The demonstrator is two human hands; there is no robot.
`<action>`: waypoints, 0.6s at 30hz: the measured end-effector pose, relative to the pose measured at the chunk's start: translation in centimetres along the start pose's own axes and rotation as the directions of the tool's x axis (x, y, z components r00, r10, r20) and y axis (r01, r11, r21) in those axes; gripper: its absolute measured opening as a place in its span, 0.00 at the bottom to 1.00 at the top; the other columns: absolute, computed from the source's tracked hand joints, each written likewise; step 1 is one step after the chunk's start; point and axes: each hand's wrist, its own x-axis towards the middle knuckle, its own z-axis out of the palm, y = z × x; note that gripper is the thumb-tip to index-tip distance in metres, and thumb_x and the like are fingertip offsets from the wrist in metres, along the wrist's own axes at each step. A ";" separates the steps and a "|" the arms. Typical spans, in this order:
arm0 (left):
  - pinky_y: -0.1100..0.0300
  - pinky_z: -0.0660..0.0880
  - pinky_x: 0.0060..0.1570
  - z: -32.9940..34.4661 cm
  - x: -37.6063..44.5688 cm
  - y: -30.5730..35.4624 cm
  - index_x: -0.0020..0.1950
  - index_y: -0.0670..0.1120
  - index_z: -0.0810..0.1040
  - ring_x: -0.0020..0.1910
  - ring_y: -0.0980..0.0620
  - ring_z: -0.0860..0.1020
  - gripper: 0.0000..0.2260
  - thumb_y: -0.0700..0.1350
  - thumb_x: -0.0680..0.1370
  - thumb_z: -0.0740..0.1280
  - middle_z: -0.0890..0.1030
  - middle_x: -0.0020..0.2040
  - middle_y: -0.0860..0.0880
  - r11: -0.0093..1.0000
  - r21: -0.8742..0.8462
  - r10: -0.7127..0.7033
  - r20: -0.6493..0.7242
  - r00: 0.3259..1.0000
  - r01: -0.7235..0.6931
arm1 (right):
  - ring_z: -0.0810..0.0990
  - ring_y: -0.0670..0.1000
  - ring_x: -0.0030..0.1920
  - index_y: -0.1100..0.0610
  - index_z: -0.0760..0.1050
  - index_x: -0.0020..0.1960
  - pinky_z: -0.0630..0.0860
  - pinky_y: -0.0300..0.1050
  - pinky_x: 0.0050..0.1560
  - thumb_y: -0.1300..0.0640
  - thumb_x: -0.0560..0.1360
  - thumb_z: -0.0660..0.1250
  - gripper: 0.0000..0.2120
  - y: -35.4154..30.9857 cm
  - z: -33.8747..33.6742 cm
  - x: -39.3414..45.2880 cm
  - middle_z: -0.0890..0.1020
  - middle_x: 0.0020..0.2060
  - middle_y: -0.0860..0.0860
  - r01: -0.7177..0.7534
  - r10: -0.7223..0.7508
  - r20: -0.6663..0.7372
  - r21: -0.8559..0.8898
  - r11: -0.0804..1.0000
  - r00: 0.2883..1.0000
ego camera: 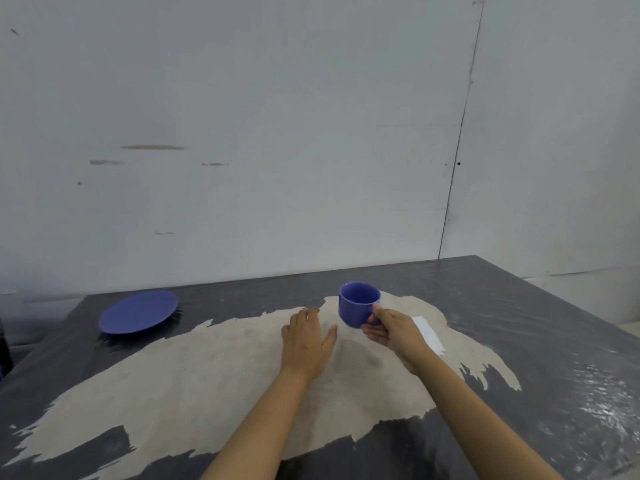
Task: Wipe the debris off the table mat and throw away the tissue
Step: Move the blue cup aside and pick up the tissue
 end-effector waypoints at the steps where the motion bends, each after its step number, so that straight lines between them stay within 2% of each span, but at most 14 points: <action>1: 0.53 0.65 0.68 0.3 0.8 0.5 0.74 0.47 0.64 0.70 0.50 0.68 0.26 0.59 0.80 0.56 0.70 0.71 0.48 1.000 -0.003 0.004 0.012 1.000 -0.004 | 0.85 0.58 0.46 0.63 0.79 0.49 0.82 0.48 0.49 0.52 0.80 0.62 0.14 -0.4 -0.3 0.7 0.85 0.43 0.59 0.002 -0.002 -0.006 0.007 1.000 1.000; 4: 0.51 0.64 0.71 1.7 3.1 1.8 0.75 0.46 0.62 0.72 0.48 0.66 0.26 0.58 0.80 0.56 0.68 0.73 0.47 1.000 0.001 0.009 0.059 0.998 -0.009 | 0.85 0.57 0.44 0.63 0.79 0.47 0.82 0.46 0.47 0.52 0.80 0.63 0.15 -1.2 -1.0 3.1 0.85 0.42 0.60 0.020 -0.020 -0.024 0.013 1.000 1.000; 7: 0.46 0.58 0.75 3.4 5.3 2.9 0.77 0.46 0.59 0.76 0.46 0.59 0.28 0.58 0.81 0.56 0.61 0.77 0.45 1.000 0.008 -0.019 0.134 0.991 0.019 | 0.85 0.57 0.43 0.63 0.79 0.47 0.83 0.44 0.45 0.51 0.80 0.63 0.15 -1.2 -1.6 5.7 0.85 0.42 0.60 0.043 -0.044 -0.054 -0.024 0.999 0.998; 9: 0.45 0.51 0.77 4.6 6.7 3.3 0.78 0.46 0.56 0.79 0.45 0.53 0.29 0.58 0.81 0.56 0.56 0.79 0.44 0.999 0.019 -0.044 0.184 0.982 0.041 | 0.85 0.58 0.44 0.63 0.79 0.47 0.83 0.47 0.47 0.51 0.80 0.63 0.15 -1.0 -2.1 7.4 0.85 0.43 0.62 0.048 -0.049 -0.057 -0.017 0.999 0.997; 12: 0.43 0.46 0.76 6.3 8.6 3.6 0.79 0.46 0.53 0.79 0.45 0.49 0.30 0.58 0.81 0.54 0.51 0.80 0.44 0.997 0.065 -0.061 0.243 0.968 0.047 | 0.84 0.58 0.45 0.64 0.79 0.47 0.82 0.50 0.51 0.52 0.80 0.62 0.15 -0.6 -2.7 9.9 0.85 0.45 0.63 0.044 -0.043 -0.073 0.006 0.999 0.996; 18: 0.37 0.44 0.74 8.8 10.6 3.2 0.80 0.50 0.48 0.79 0.43 0.47 0.32 0.63 0.80 0.49 0.48 0.80 0.43 0.976 0.204 -0.139 0.313 0.940 0.077 | 0.82 0.58 0.46 0.63 0.78 0.46 0.80 0.54 0.56 0.54 0.81 0.62 0.13 0.2 -3.0 13.7 0.83 0.43 0.61 0.030 -0.026 -0.118 0.027 0.999 0.993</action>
